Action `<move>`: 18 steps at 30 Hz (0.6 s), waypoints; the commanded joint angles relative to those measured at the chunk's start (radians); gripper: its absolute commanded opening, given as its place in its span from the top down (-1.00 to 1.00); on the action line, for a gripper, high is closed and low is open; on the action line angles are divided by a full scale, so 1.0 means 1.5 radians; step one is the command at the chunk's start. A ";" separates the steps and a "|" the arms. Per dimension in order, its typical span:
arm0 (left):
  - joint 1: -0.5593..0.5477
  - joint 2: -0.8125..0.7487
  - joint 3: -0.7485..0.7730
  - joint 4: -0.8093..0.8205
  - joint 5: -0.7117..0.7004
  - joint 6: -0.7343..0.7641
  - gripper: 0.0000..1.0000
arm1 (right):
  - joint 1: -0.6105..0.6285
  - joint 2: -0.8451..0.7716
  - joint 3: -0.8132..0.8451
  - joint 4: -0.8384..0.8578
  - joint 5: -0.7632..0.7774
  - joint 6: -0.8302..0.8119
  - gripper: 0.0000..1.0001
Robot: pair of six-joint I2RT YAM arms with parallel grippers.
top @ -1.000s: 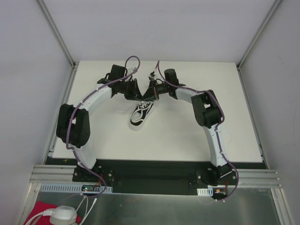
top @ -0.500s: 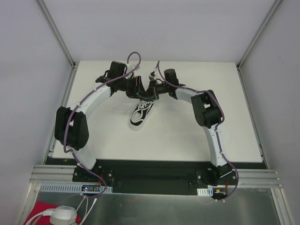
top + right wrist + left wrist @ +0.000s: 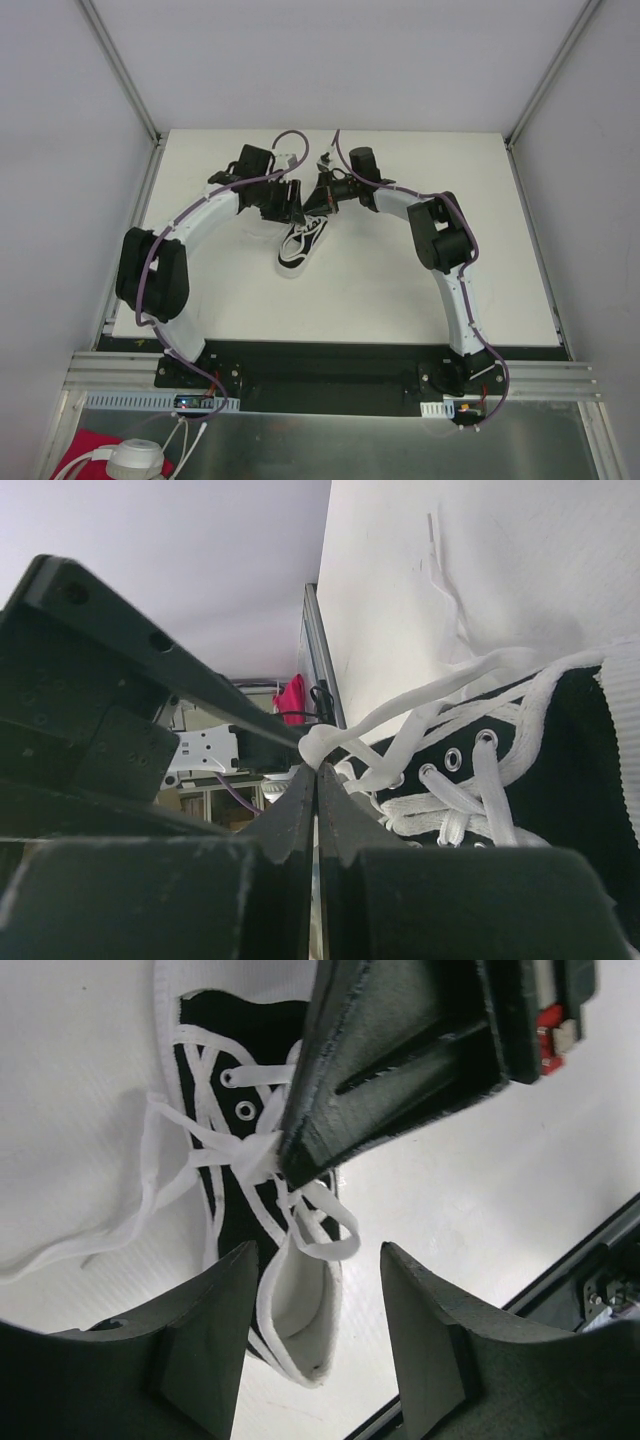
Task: Tie the shoes
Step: Tie the shoelace on the shoe.
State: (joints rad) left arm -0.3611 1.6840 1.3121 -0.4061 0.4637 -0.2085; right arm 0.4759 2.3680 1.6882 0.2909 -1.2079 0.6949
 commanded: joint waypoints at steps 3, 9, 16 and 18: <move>-0.008 0.049 0.029 -0.004 -0.018 0.011 0.03 | 0.005 -0.009 0.014 0.018 -0.003 0.004 0.98; -0.014 0.063 0.035 0.005 -0.012 0.004 0.08 | 0.005 -0.008 0.018 0.018 -0.003 0.006 0.98; -0.017 0.067 0.044 0.009 0.002 -0.004 0.57 | 0.008 -0.008 0.022 0.017 -0.003 0.007 0.98; -0.017 0.062 0.044 0.008 -0.001 -0.004 0.80 | 0.007 -0.009 0.022 0.018 -0.003 0.008 0.98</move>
State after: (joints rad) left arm -0.3744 1.7824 1.3441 -0.3992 0.4461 -0.2203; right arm 0.4789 2.3680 1.6882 0.2909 -1.2076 0.6952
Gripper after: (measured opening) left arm 0.171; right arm 0.015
